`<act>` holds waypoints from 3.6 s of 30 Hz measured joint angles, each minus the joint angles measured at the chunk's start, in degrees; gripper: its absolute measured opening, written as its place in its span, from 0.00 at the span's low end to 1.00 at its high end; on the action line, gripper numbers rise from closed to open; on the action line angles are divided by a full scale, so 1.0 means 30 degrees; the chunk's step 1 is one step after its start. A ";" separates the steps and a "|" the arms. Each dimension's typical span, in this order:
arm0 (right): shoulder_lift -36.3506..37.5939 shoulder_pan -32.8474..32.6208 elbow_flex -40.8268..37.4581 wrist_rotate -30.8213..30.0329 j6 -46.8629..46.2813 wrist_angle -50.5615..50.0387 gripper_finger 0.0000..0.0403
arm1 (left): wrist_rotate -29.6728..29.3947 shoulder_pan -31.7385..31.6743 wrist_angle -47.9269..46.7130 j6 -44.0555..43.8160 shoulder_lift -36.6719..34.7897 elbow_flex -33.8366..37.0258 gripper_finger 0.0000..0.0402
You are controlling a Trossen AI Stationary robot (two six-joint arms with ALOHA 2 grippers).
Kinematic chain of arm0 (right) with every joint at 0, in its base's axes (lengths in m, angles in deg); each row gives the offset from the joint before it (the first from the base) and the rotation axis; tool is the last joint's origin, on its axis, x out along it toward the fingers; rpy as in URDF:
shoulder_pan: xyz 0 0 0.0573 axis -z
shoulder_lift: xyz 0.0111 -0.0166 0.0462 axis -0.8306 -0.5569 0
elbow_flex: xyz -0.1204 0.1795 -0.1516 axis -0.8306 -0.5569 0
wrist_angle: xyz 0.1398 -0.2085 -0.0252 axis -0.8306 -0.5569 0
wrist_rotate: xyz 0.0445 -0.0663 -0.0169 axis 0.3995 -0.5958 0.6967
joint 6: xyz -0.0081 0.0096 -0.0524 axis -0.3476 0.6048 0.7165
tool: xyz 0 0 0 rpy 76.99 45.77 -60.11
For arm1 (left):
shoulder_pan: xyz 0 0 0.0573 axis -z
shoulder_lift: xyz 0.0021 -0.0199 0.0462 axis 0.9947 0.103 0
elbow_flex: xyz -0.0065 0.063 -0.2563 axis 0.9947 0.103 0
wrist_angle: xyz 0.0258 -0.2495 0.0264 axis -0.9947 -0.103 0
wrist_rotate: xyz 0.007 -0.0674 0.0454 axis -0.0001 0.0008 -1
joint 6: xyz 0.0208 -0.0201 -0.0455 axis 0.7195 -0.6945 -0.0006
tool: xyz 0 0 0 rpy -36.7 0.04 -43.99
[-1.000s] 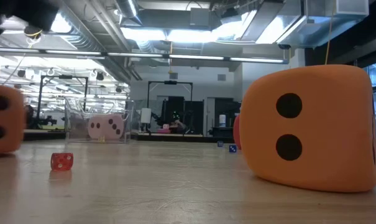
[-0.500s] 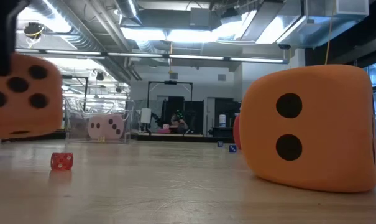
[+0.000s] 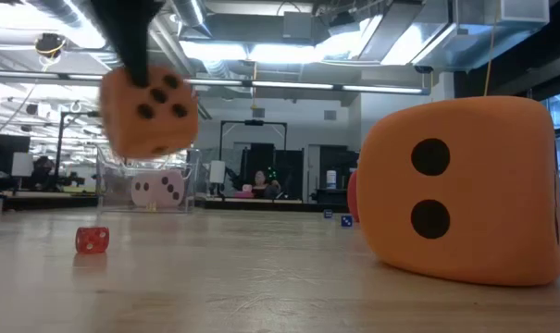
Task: Pick & Place Dice
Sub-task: Put the large left orange dice into the transparent bin
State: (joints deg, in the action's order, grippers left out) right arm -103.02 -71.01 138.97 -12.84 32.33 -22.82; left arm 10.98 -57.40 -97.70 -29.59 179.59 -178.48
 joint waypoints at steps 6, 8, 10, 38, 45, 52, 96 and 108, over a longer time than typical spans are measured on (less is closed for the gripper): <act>0.0000 0.0001 0.0000 -0.0160 0.0390 0.0041 0.50 | -0.1274 -0.1973 -0.0016 0.1963 -0.2390 -0.0007 0.09; 0.0003 0.0001 0.0000 -0.0160 0.0507 0.0135 0.50 | -0.1600 -0.2783 -0.0017 0.2919 -0.3027 -0.0007 0.06; 0.0007 0.0000 0.0000 -0.0160 0.0518 0.0162 0.50 | -0.1957 -0.3663 -0.0014 0.3948 -0.3568 -0.0007 0.03; 0.0007 -0.0013 0.0000 0.0015 0.1567 0.0127 0.50 | 0.1248 -1.6508 0.0458 2.2557 -0.4943 0.0267 0.00; 0.0007 -0.0013 0.0000 0.0022 0.1658 0.0131 0.50 | 0.2074 -1.7426 0.2218 2.4351 -0.4924 0.2296 0.00; 0.0007 -0.0013 0.0000 0.0080 0.1709 0.0138 0.50 | 0.2244 -1.7591 0.4858 2.5033 -0.4916 0.5078 0.00; 0.0007 -0.0334 0.0000 -0.0007 0.2496 0.1110 0.50 | 0.2461 -1.6279 1.0219 2.3885 -0.4916 0.8663 0.01; 0.0007 -0.0334 0.0000 -0.0663 0.2734 0.1107 0.50 | 0.4187 -1.5778 0.9774 2.4506 -0.4916 0.8663 0.33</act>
State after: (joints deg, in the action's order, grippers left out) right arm -103.00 -72.01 138.97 -14.83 40.54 -19.50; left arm 23.54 -104.73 -68.38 43.92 164.84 -152.49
